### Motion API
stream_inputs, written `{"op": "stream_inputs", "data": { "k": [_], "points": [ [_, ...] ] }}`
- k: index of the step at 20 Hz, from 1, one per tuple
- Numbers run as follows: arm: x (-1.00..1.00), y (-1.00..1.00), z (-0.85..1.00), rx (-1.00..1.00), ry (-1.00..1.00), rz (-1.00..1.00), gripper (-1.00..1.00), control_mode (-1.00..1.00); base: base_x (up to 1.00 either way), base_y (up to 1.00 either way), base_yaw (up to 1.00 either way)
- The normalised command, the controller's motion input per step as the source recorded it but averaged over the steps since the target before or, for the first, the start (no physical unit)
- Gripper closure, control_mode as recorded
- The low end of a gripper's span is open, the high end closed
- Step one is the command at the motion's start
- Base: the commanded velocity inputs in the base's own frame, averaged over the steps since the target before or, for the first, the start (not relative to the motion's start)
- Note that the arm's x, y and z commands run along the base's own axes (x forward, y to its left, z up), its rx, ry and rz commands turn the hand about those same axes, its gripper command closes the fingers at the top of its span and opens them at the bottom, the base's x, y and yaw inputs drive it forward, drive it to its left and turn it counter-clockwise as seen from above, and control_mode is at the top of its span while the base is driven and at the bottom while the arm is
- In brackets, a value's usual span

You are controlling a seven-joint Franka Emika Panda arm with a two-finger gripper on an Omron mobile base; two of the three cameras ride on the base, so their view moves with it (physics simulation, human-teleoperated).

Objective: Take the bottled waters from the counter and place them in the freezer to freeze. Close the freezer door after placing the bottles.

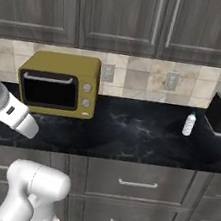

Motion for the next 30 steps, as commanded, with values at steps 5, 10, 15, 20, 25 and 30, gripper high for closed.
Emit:
{"op": "stream_inputs", "data": {
  "k": [5,10,15,20,25,30],
  "points": [
    [0.00,0.00,0.00,0.00,0.00,0.00,-1.00,1.00,0.68,-0.12,0.03],
    [0.00,0.00,0.00,0.00,0.00,0.00,-1.00,1.00,0.58,-0.29,0.06],
    [0.00,0.00,0.00,0.00,0.00,0.00,-1.00,1.00,0.30,-0.63,0.21],
    [0.00,0.00,0.00,0.00,0.00,0.00,-1.00,1.00,0.23,-0.80,0.23],
    [0.00,0.00,0.00,0.00,0.00,0.00,-1.00,1.00,0.26,-0.88,0.20],
    [0.00,0.00,0.00,0.00,0.00,0.00,-1.00,1.00,0.22,-0.78,0.13]
  ]
}}
